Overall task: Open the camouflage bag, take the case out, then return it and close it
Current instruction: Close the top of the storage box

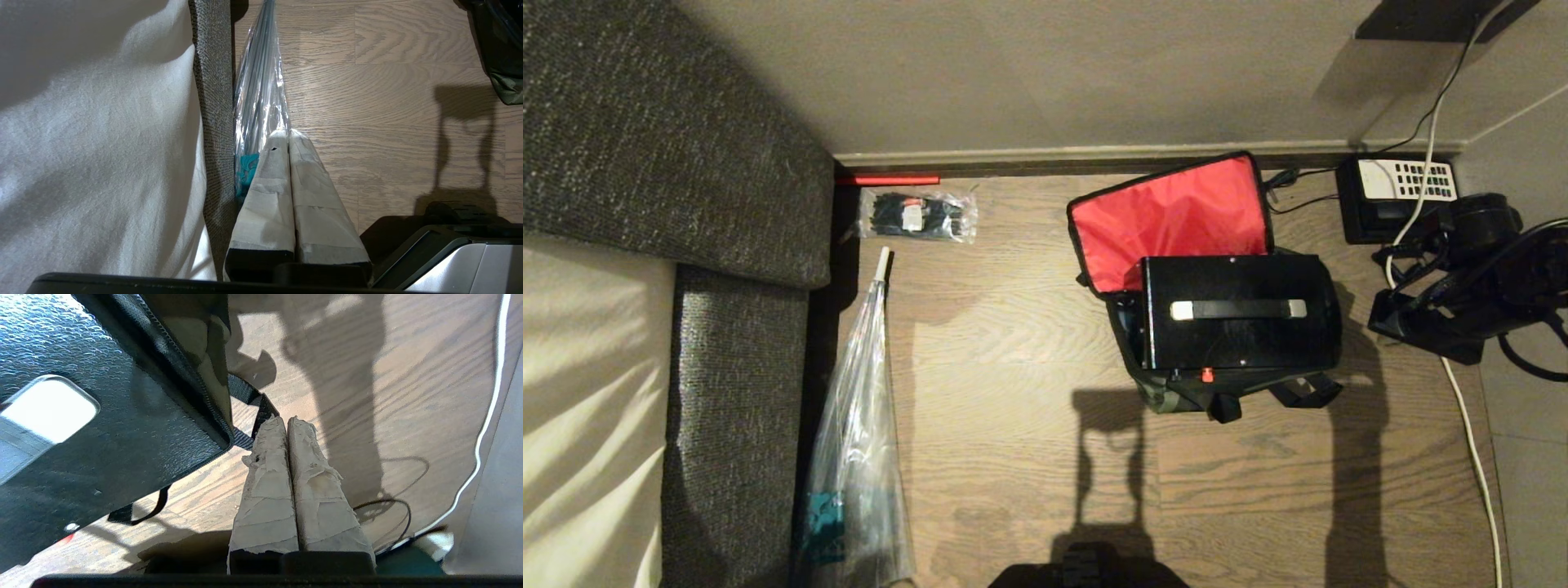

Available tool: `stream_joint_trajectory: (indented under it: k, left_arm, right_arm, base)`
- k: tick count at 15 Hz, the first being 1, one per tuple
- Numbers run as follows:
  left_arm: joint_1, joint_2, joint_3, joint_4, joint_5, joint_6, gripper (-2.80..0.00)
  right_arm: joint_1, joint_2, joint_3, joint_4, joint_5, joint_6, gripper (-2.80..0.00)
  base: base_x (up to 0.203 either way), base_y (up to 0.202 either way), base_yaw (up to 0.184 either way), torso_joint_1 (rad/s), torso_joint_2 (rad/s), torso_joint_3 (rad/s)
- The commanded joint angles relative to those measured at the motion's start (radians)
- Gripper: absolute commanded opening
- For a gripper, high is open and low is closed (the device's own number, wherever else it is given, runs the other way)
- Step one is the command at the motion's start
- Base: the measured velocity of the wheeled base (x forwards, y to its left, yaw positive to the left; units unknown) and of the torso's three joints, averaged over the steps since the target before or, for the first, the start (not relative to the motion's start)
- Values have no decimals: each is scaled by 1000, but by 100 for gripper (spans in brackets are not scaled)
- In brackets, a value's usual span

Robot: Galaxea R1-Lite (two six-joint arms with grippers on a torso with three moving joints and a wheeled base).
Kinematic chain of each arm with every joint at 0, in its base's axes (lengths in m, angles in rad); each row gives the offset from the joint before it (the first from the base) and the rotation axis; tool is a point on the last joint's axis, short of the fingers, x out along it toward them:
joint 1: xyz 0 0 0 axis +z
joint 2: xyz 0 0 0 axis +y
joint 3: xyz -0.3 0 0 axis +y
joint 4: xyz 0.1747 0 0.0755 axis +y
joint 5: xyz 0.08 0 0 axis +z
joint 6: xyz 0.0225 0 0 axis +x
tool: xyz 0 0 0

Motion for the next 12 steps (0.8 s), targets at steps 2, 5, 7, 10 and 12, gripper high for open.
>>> stream_joint_trajectory:
  k: [2,5,7,10,12]
  left_arm:
    - [0,-2,0,0,0,2,-280]
    - [0,-2,0,0,0,0,-280]
    - [0,-2,0,0,0,0,-280]
    - [0,-2,0,0,0,0,-280]
    - [0,-2,0,0,0,2,-280]
  right_arm:
    - [-7,104,-31,-8,-3,41,-280]
    - [-7,187,-69,-100,-39,81,-280]
    - [-5,202,-69,-113,-74,90,-280]
    - [35,200,-68,-105,-52,213,-280]
    - [70,194,-69,-104,-23,277,-280]
  base:
    - [0,0,0,0,0,0]
    - [0,0,0,0,0,0]
    - [0,0,0,0,0,0]
    - [0,0,0,0,0,0]
    - [0,0,0,0,0,0]
